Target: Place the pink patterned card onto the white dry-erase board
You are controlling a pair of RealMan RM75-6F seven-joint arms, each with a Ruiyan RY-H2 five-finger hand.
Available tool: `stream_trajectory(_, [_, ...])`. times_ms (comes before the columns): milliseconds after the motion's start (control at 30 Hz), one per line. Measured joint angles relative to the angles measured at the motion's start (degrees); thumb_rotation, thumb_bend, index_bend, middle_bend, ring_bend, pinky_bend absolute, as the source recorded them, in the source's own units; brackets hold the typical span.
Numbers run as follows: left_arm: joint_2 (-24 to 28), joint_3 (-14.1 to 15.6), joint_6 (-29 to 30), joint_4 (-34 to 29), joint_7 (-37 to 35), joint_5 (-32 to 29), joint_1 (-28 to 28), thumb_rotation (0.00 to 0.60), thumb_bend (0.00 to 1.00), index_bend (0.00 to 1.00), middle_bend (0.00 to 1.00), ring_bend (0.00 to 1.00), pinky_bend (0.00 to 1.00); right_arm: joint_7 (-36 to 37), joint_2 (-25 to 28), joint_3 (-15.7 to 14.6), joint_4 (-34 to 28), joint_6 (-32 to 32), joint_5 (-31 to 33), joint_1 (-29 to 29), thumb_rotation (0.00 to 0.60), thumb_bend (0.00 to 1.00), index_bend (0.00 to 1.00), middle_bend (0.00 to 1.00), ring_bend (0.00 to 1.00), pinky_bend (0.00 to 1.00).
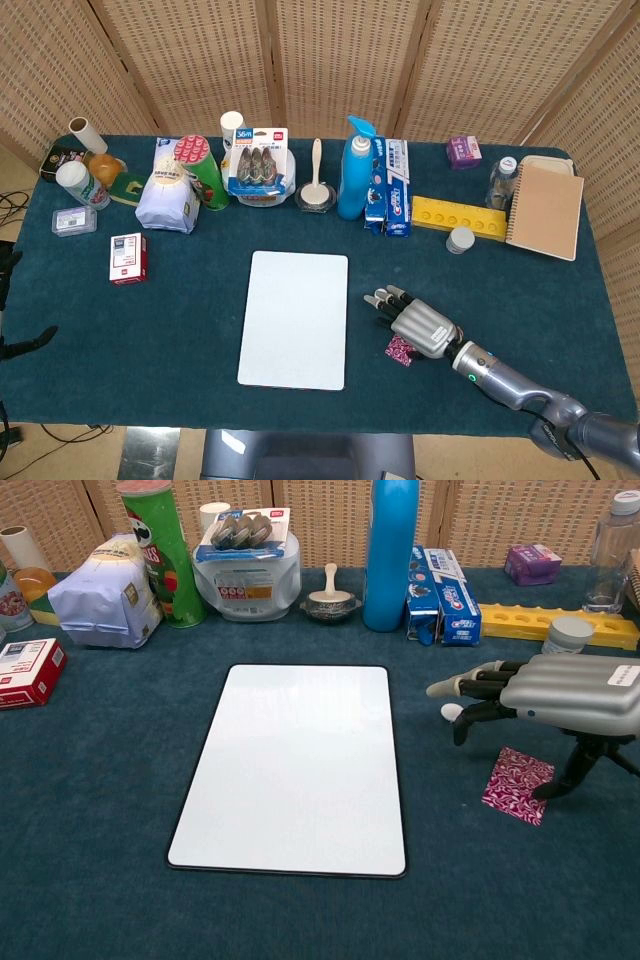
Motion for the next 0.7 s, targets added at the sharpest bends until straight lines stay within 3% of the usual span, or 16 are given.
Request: stream_trajectory(700, [0.0, 0.14, -0.2, -0.24, 0.48, -0.35, -0.04, 0.6, 0.12, 0.0, 0.0, 0.0, 0.09, -0.46, 0.93, -3.04, 2.34, 0.55, 0.55, 0.59, 0.6, 0.21, 0.28, 0.0, 0.0, 0.0])
